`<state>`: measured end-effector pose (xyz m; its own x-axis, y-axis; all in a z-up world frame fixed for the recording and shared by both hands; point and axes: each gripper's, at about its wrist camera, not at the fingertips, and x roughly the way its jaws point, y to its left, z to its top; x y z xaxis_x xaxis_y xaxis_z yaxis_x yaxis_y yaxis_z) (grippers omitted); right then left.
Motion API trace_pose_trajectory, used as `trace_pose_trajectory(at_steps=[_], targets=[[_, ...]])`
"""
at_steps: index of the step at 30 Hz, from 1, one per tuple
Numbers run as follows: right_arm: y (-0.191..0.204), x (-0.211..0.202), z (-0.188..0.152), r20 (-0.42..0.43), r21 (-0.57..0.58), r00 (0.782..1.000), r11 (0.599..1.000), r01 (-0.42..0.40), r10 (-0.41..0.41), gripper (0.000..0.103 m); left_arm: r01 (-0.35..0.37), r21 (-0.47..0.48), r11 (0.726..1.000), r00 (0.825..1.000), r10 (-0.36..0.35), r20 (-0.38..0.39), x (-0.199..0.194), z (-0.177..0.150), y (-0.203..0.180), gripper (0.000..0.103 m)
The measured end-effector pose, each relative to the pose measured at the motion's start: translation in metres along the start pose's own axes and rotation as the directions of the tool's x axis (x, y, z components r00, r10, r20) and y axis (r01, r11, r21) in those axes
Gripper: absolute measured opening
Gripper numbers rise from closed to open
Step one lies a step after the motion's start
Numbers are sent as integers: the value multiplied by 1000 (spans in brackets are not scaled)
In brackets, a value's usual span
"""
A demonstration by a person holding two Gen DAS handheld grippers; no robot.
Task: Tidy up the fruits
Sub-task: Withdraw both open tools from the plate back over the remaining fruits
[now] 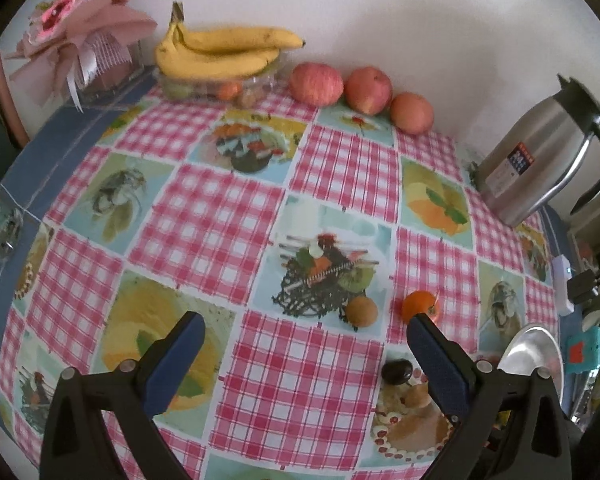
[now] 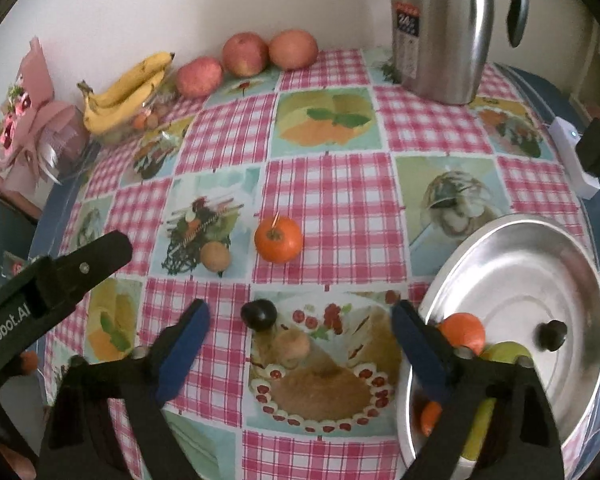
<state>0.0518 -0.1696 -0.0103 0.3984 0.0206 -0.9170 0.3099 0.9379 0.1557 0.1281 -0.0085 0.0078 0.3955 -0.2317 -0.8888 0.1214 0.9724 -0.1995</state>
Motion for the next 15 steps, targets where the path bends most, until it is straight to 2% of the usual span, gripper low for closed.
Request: trace_pose_trajectory(at_steps=[5,9,15], targets=[[1,18,-7,-58,-12,998,1000,8,-9,75,3,-14,1000,996,-4,-84,26,-7,1,96],[2,29,-11,-95,-14,995,1000,15,-16,74,2,-12,1000,988,-4,-152,44,-16,-2,93],[3,39,-13,-138,-25,990,999,22,-26,69,4,-20,1000,982,-7,-189,55,-21,-4,93]])
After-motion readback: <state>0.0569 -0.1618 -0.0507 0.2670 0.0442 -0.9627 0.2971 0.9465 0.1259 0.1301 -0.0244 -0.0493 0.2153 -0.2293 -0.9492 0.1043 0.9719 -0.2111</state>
